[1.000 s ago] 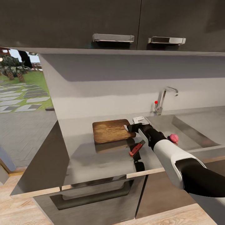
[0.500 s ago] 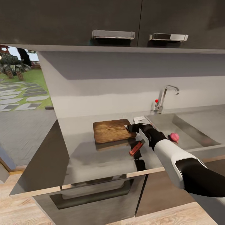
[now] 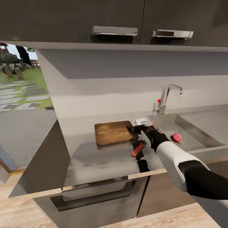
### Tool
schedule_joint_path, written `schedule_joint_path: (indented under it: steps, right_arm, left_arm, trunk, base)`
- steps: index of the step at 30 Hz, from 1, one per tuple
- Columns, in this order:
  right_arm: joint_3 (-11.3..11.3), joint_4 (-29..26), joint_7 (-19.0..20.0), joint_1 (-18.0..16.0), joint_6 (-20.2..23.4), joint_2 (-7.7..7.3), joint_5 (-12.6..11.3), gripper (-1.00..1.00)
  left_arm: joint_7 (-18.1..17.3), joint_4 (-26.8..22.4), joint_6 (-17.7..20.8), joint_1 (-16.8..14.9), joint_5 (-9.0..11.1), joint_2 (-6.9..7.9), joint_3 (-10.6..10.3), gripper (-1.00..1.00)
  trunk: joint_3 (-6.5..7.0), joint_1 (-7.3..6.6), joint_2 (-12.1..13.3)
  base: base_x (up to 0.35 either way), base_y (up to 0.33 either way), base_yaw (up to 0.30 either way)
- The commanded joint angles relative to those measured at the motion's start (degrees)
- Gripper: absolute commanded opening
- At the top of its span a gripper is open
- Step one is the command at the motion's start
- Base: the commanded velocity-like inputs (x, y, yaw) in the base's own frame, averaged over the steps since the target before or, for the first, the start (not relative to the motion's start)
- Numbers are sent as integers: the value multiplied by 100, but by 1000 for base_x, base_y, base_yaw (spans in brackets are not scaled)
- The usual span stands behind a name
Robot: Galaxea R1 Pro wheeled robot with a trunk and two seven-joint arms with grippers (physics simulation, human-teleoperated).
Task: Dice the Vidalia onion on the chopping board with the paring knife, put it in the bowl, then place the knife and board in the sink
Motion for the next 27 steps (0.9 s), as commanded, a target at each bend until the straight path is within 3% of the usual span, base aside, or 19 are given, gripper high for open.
schedule_joint_path:
  steps: [1, 27]
  right_arm:
    - [19, -9, 16, -3, 31, -2, -9, -100]
    - [19, -9, 16, -3, 31, -8, 0, -100]
  left_arm:
    - [-1, -10, -7, 2, 33, 0, -4, 100]
    - [-1, -10, -7, 3, 33, 0, -4, 100]
  trunk:
    - [-11, 0, -3]
    - [-30, 0, -3]
  base:
    - [0, 0, 0]
    - [0, 0, 0]
